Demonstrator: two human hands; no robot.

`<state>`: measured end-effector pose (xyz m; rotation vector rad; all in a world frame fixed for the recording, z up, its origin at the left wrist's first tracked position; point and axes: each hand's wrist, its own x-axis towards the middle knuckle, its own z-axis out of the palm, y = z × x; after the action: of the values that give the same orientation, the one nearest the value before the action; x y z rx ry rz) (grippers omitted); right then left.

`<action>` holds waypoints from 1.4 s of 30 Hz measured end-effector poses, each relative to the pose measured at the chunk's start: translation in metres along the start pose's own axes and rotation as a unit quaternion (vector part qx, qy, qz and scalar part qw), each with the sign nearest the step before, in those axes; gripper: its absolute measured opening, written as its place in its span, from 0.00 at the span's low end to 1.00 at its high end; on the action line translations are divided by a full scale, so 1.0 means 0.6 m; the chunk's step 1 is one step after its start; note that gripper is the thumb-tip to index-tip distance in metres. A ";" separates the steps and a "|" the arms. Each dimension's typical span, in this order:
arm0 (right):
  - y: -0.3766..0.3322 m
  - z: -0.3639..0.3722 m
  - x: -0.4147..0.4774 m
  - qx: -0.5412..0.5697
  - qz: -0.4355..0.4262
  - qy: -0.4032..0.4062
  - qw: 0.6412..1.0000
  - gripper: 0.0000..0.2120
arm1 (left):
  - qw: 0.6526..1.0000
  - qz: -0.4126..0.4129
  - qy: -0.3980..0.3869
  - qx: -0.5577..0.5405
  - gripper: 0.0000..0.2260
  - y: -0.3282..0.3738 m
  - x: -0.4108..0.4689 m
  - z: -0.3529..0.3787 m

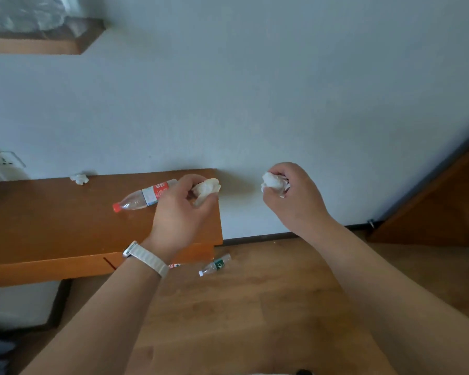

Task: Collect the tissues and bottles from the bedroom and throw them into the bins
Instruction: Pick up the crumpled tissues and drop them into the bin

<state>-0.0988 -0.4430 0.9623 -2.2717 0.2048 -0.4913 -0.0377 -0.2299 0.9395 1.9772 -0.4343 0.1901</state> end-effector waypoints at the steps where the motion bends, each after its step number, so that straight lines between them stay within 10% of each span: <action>1: 0.007 -0.018 -0.002 0.007 0.003 0.007 1.000 0.10 | 1.000 0.007 -0.003 -0.003 0.09 0.013 0.007 0.016; 23: 0.419 -0.624 -0.204 -0.094 0.172 0.234 0.952 0.14 | 0.955 0.124 -0.261 -0.063 0.08 0.425 -0.053 0.677; 42: 0.605 -0.801 -0.277 -0.165 0.396 0.428 0.796 0.13 | 0.818 0.287 -0.489 -0.092 0.10 0.568 0.009 1.084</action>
<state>-0.4446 -0.9630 0.9445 -1.8436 1.7227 -1.0258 -0.2026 -0.9455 0.9461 1.5603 -1.6506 -0.5193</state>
